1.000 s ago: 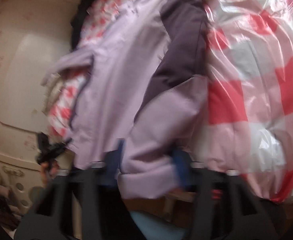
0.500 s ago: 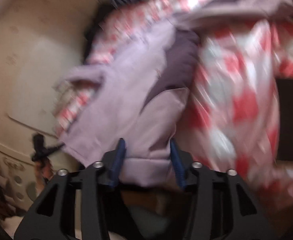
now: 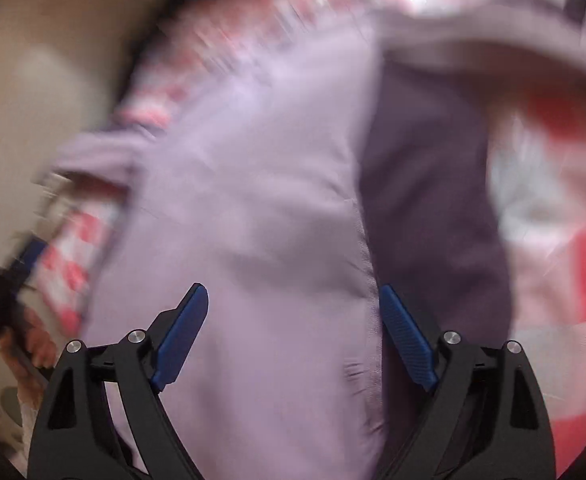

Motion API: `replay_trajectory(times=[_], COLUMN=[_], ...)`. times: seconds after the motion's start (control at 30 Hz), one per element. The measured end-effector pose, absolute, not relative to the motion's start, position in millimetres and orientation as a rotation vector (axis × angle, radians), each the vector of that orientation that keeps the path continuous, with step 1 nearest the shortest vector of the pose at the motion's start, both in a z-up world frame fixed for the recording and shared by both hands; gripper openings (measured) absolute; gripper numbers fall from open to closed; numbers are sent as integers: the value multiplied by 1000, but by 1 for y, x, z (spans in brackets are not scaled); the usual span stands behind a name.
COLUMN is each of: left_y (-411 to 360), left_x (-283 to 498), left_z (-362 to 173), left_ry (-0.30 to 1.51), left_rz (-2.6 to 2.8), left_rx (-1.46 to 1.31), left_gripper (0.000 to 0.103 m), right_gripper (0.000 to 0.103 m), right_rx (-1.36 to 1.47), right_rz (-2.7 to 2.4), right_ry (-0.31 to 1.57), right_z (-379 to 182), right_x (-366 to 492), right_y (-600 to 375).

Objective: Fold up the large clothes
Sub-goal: 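Lift the sleeve and fold it across the jacket body, open left gripper, then grasp the folded sleeve cuff again with the right gripper and lift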

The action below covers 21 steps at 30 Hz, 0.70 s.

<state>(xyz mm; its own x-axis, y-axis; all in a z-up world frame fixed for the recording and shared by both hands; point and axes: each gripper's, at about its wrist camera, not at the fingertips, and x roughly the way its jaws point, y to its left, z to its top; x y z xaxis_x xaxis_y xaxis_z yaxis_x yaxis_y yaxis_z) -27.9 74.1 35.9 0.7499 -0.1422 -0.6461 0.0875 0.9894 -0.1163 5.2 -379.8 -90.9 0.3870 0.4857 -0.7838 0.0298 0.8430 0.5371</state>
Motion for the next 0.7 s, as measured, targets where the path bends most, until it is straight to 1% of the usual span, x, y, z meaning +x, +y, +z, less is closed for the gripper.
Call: replay_trajectory(times=[0.07,0.13,0.17,0.23,0.27,0.3,0.37,0.43,0.5,0.63,0.7], left_y=[55,41,37,35,33,31,7,-17,-30,-38,-39], left_x=[9,34,36,36,34,32,34,43,53,55,65], left_z=[-20,-66,-63,-34,-18,-1,33,47,48,17,-1], left_ry=[870,1044,1040,981,928,870,742,667,638,616,661], left_rz=[-99,-83,-74,-51,-50,-51,-55,-67,-77,-77,-74], left_rx=[-66,-12,-4,-59,-94,-116,-122,-138,-182,-223,-215], left_gripper=[93,94,94,94,94,94,96,96,96,96,96], right_gripper=[84,84,84,86,94,96,96,96,96,96,96], right_rx=[616,681,673,657,698,764,885,982,1045,1136,1145], right_rz=[353,368,363,285,237,158,19,-63,-110,-169,-180], right_ry=[1119,1034,972,839,775,717,634,565,534,499,494], right_z=[-87,-62,-48,-19,-11,-8,-11,-22,-34,-58,-65], right_x=[5,-8,-19,-45,-59,-72,-89,-100,-101,-82,-66], right_y=[-397,-425,-444,-501,-538,-582,-652,-719,-758,-809,-819])
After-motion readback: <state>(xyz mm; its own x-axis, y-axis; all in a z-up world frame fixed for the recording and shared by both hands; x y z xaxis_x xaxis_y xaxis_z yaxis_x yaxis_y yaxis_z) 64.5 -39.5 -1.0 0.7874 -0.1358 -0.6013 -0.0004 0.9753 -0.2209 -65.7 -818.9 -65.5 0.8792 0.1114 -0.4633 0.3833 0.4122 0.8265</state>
